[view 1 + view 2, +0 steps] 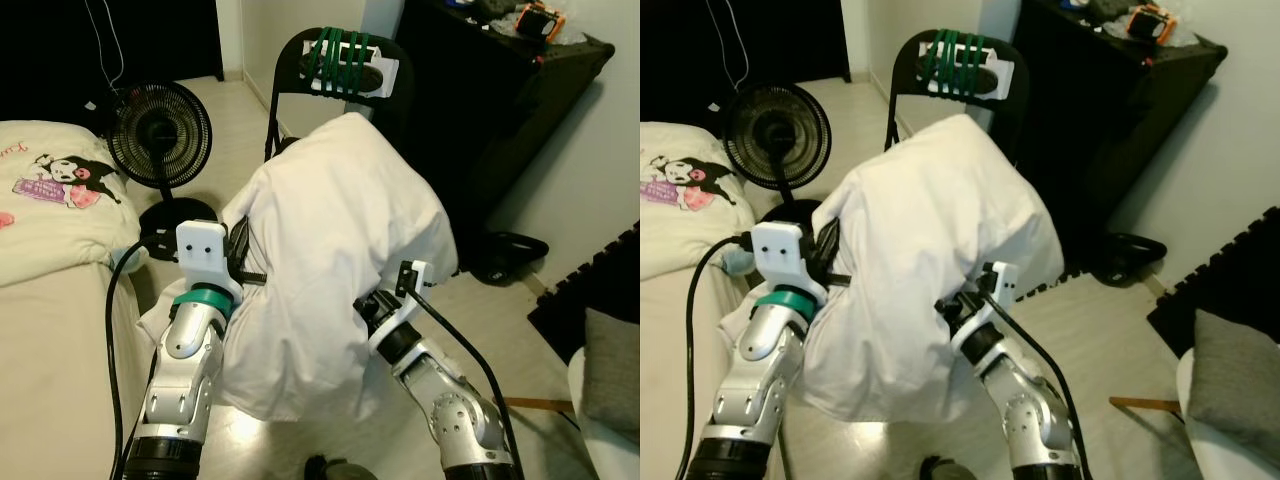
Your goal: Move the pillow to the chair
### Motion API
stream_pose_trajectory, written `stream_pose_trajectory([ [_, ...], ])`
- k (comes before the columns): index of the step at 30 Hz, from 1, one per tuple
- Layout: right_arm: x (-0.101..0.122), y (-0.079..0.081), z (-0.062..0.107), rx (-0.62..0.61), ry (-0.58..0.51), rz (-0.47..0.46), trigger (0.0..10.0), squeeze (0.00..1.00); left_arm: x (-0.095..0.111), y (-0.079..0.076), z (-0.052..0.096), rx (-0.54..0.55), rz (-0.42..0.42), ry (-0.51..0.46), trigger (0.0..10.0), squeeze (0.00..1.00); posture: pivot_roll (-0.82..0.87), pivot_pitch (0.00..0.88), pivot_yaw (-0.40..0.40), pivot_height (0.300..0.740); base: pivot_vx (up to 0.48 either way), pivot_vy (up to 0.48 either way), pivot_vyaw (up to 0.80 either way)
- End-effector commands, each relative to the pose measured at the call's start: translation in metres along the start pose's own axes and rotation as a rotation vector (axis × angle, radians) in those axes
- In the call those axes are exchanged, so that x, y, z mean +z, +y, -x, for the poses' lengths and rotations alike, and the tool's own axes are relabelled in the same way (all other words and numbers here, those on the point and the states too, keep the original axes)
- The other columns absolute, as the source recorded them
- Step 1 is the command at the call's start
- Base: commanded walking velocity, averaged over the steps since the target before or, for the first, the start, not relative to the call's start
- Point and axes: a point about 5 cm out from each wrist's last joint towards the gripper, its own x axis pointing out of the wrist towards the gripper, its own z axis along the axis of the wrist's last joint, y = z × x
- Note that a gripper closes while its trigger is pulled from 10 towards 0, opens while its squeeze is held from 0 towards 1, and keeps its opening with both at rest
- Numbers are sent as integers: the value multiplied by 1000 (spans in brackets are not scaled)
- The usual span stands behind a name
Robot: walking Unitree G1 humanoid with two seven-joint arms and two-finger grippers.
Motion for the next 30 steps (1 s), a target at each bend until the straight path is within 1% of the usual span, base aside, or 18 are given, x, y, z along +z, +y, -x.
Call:
stream_pose_trajectory([
  [1, 3, 31, -15, 150, -24, 18, 10000, 0, -6, -16, 1, -57, 20, 23, 10000, 0, 6, 48, 12, 740, 364, 0, 0],
  [13, -1, 31, -14, 145, -11, 22, 10000, 0, -7, -18, 0, -55, 22, 21, 10000, 0, 14, 43, 15, 740, 365, 0, 0],
  [28, -2, 29, -14, 132, -22, 12, 10000, 0, -3, -14, -2, -50, 21, 16, 10000, 0, 21, 54, 27, 740, 372, 0, 0],
  [30, -2, 29, -14, 133, -22, 6, 10000, 0, -4, -14, -2, -51, 21, 16, 10000, 0, 21, 54, 28, 740, 382, 0, -800],
])
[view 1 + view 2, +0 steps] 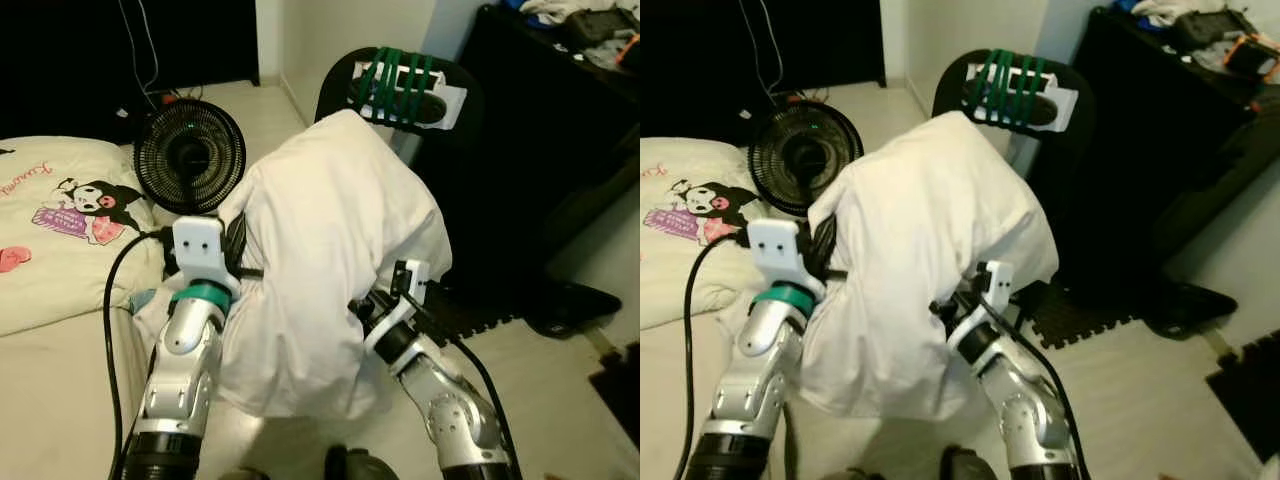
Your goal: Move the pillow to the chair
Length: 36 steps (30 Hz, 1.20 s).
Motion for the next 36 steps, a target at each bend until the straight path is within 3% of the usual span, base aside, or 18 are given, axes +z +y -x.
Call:
stream_pose_trajectory([
  [1, 2, 29, -15, 143, -36, -23, 10000, 0, -6, -13, 0, -60, 9, 25, 10000, 0, 21, 54, 28, 740, 382, 0, -800],
  [5, 2, 28, -15, 133, -36, -11, 10000, 0, -6, -15, 1, -66, 11, 27, 10000, 0, 20, 54, 30, 740, 380, 0, -800],
  [36, -8, 26, -14, 121, 31, 29, 10000, 0, -9, -16, 3, -74, 16, 46, 10000, 0, 19, 64, 32, 740, 382, 0, 0],
])
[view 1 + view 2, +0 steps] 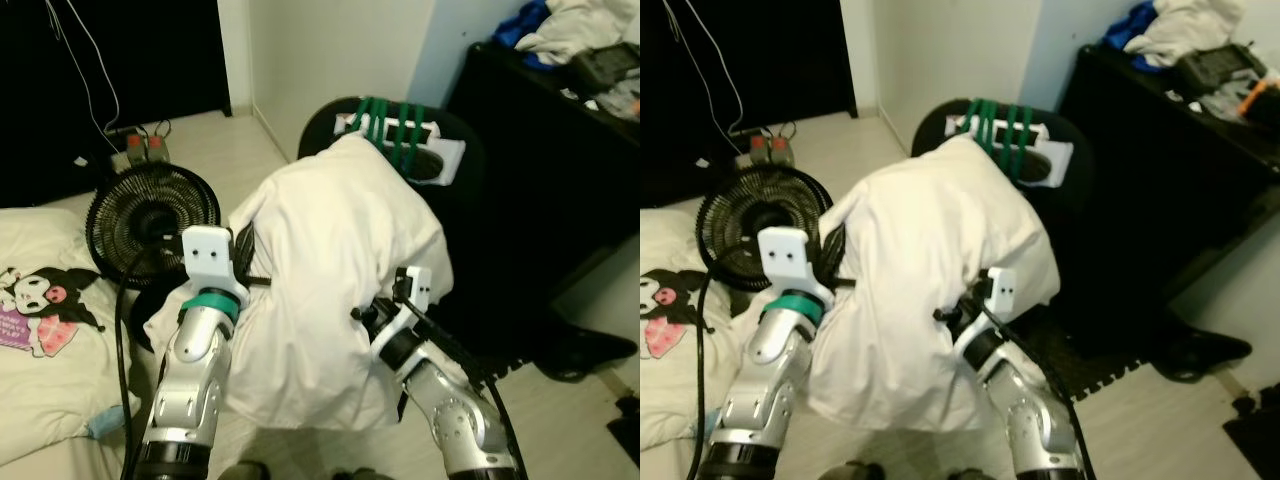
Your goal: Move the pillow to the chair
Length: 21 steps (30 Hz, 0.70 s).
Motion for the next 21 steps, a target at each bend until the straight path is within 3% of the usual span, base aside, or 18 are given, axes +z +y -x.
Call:
stream_pose_trajectory([
  [1, -1, 26, -12, 135, -1, -10, 10000, 0, -4, -19, 0, -76, 24, 16, 10000, 0, 18, 65, 32, 740, 382, 0, -800],
  [8, -3, 26, -11, 137, 7, -11, 10000, 0, -5, -20, 1, -81, 25, 19, 10000, 0, 20, 68, 33, 740, 382, 0, -745],
  [19, -8, 28, -11, 153, 38, 10, 10000, 0, -7, -21, 3, -93, 27, 29, 10000, 0, 19, 70, 33, 740, 360, 0, 0],
  [21, -9, 28, -10, 153, 46, 13, 10000, 0, -8, -22, 4, -104, 20, 29, 10000, 0, 19, 69, 32, 740, 0, 0, 0],
])
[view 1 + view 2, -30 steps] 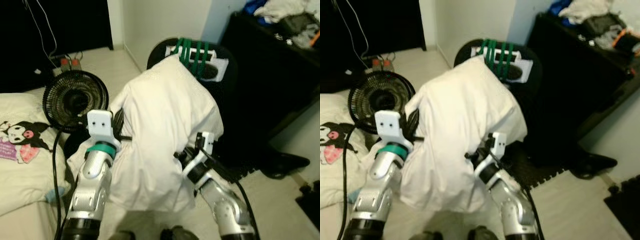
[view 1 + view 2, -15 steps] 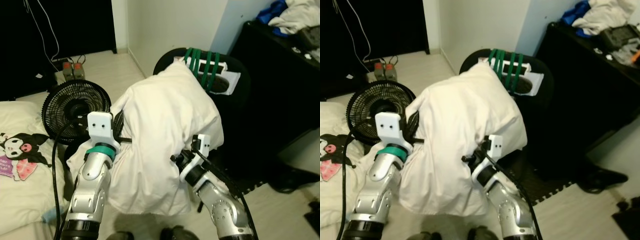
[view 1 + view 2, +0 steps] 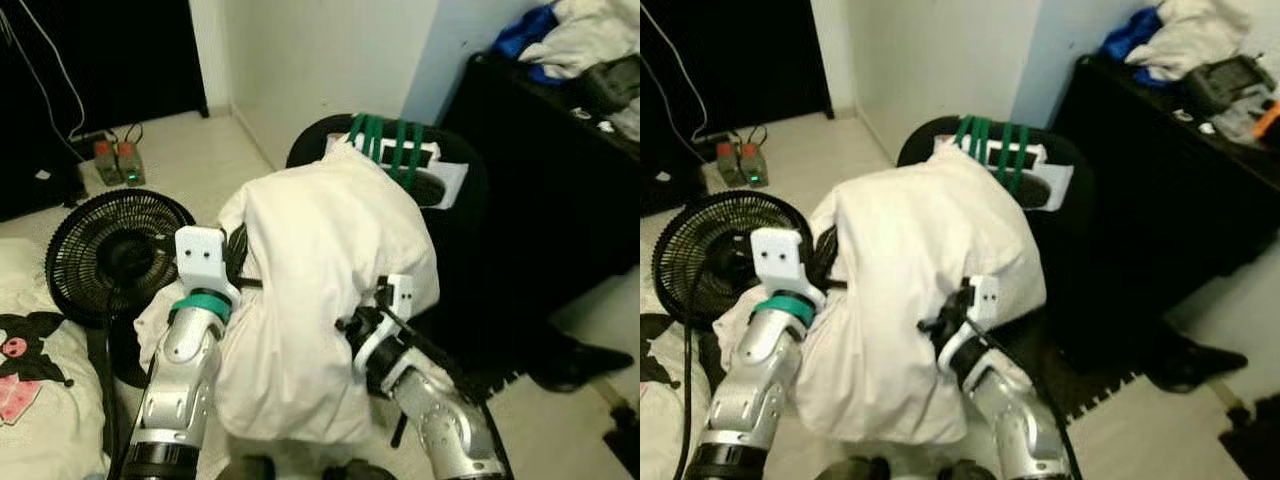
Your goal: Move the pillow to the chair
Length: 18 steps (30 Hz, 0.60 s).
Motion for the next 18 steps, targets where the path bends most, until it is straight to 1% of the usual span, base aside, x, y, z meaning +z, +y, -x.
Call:
stream_pose_trajectory([
  [1, 2, 21, -10, 122, -12, 15, 10000, 0, -7, -25, 1, -112, 24, 25, 10000, 0, 17, 69, 32, 740, 0, 0, 0],
  [4, -1, 15, -10, 76, 15, 34, 10000, 0, -10, -28, 3, -137, 17, 40, 10000, 0, 16, 69, 31, 740, 0, 0, 0],
  [5, -5, 10, -10, 31, 39, 77, 10000, 0, -13, -29, 4, -151, 5, 52, 10000, 0, 14, 69, 30, 740, 0, 0, 0],
  [6, -5, 10, -10, 31, 39, 77, 10000, 0, -13, -29, 4, -151, 5, 52, 10000, 0, 14, 69, 30, 740, 0, 0, 0],
  [8, -9, 2, -10, -28, 64, 128, 10000, 0, -20, -29, 8, -171, -23, 75, 10000, 0, 14, 69, 27, 740, 0, 0, 0],
  [12, -9, -1, -9, -43, 64, 131, 10000, 0, -24, -26, 11, -174, -35, 89, 10000, 0, 13, 68, 24, 740, 0, 0, 0],
  [18, -12, -1, -8, -39, 78, 135, 10000, 0, -25, -25, 12, -172, -37, 92, 10000, 0, 15, 66, 21, 740, 0, 0, 0],
])
